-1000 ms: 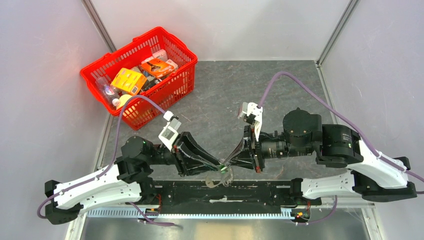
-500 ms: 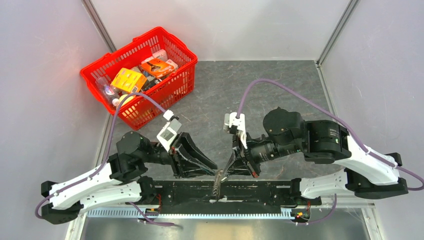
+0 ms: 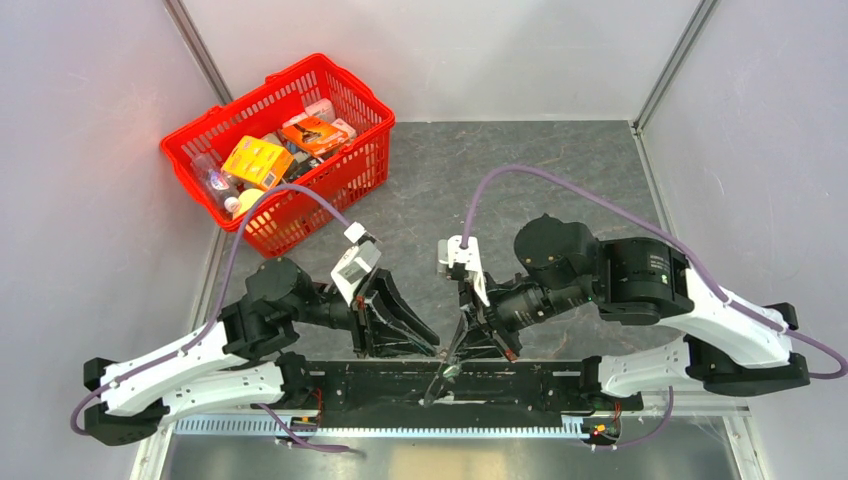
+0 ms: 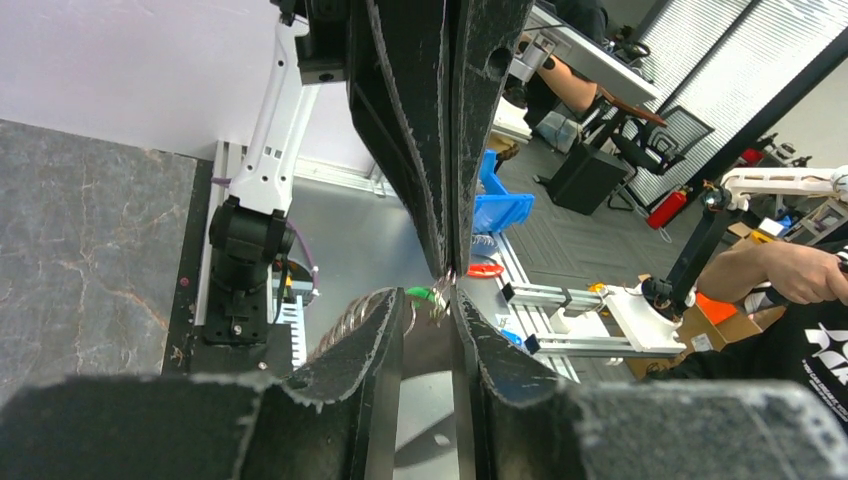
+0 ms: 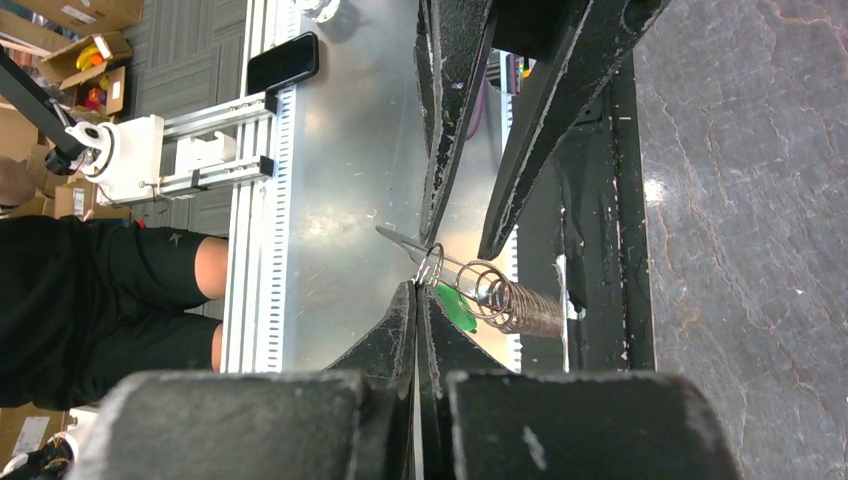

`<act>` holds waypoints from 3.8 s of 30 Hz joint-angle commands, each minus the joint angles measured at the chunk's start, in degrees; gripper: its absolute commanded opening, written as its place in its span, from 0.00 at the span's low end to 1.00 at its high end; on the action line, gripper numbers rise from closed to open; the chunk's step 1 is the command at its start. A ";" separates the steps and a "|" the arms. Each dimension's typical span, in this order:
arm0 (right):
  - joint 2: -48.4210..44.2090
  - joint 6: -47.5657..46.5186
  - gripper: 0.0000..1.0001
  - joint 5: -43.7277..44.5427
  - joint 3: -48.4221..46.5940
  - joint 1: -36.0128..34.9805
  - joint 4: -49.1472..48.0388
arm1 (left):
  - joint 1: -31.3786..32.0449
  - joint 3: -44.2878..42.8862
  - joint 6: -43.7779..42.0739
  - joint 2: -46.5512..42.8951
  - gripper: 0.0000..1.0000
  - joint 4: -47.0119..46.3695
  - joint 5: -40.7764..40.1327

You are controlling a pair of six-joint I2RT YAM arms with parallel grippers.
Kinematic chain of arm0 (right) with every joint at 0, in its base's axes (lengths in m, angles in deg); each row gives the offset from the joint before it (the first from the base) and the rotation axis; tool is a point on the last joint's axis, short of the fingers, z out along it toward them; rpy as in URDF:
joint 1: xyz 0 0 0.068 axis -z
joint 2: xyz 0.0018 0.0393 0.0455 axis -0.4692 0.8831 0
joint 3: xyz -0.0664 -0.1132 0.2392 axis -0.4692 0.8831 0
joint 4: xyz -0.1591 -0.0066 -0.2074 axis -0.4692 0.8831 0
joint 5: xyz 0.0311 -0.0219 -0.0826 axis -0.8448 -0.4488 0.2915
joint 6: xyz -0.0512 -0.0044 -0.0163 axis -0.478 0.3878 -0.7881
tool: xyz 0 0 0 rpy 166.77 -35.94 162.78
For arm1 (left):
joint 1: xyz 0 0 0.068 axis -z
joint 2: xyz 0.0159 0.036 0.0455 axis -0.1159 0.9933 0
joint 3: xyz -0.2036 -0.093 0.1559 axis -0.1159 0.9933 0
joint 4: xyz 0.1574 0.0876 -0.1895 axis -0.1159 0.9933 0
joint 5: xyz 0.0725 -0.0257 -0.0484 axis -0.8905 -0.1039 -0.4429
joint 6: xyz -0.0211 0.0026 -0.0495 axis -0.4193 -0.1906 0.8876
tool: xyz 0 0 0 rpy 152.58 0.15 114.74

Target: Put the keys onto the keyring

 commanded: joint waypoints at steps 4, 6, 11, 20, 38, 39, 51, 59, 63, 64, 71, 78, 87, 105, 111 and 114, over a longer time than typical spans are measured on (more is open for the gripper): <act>2.73 -1.97 0.00 -2.27 -4.25 -0.25 0.33 | -0.03 -3.13 -2.65 -0.29 0.29 1.47 1.85; 3.31 -2.14 0.00 -2.24 -4.76 -0.25 0.68 | -0.03 -3.57 -2.72 -0.12 0.29 1.47 2.38; 4.19 -2.37 0.00 -2.17 -5.77 -0.25 1.33 | 0.00 -4.12 -3.08 0.00 0.28 4.09 3.12; 4.81 -2.68 0.00 -1.26 -6.00 -0.10 1.33 | -0.03 -4.03 -3.36 -0.43 0.23 6.04 3.93; 5.13 -2.95 0.00 -1.18 -5.69 0.11 1.34 | -0.02 -4.39 -3.84 1.04 0.02 4.71 4.86; 5.14 -2.98 0.00 -1.09 -5.55 0.16 1.31 | 0.00 -4.15 -3.63 1.08 0.02 3.89 5.21; 1.73 -1.52 0.20 1.69 -3.09 0.26 -1.76 | 0.01 -0.51 -1.69 -1.35 0.02 -3.56 0.05; -4.01 0.17 0.51 5.51 0.87 0.21 -5.88 | 0.02 2.35 0.67 -2.90 0.02 -9.39 -3.25; -7.51 0.64 0.52 8.15 4.04 0.19 -8.82 | -0.03 3.23 1.63 -3.43 0.02 -11.79 -5.11; -7.80 0.53 0.52 8.69 4.70 0.19 -9.22 | -0.03 3.42 1.86 -3.57 0.02 -12.06 -5.80; -7.37 -1.08 0.52 14.58 7.05 0.19 -10.48 | -0.02 5.57 3.22 -5.80 0.02 -14.28 -13.02; -7.19 -2.95 0.50 20.32 8.38 0.10 -12.73 | -0.02 7.66 5.07 -8.13 0.02 -14.66 -20.74; -7.52 -3.33 0.42 25.00 9.40 0.10 -15.47 | -0.03 7.99 5.65 -9.04 0.02 -12.05 -26.56; -5.08 -4.48 0.32 26.27 9.10 0.10 -18.35 | -0.03 8.71 6.37 -10.11 0.02 -10.92 -30.45; -4.42 -5.04 0.28 26.55 8.85 0.15 -18.36 | 0.01 8.67 6.62 -10.27 0.02 -10.92 -30.96; -4.17 -5.34 0.25 26.58 8.76 0.10 -18.40 | -0.03 8.61 6.62 -10.10 0.02 -11.15 -30.69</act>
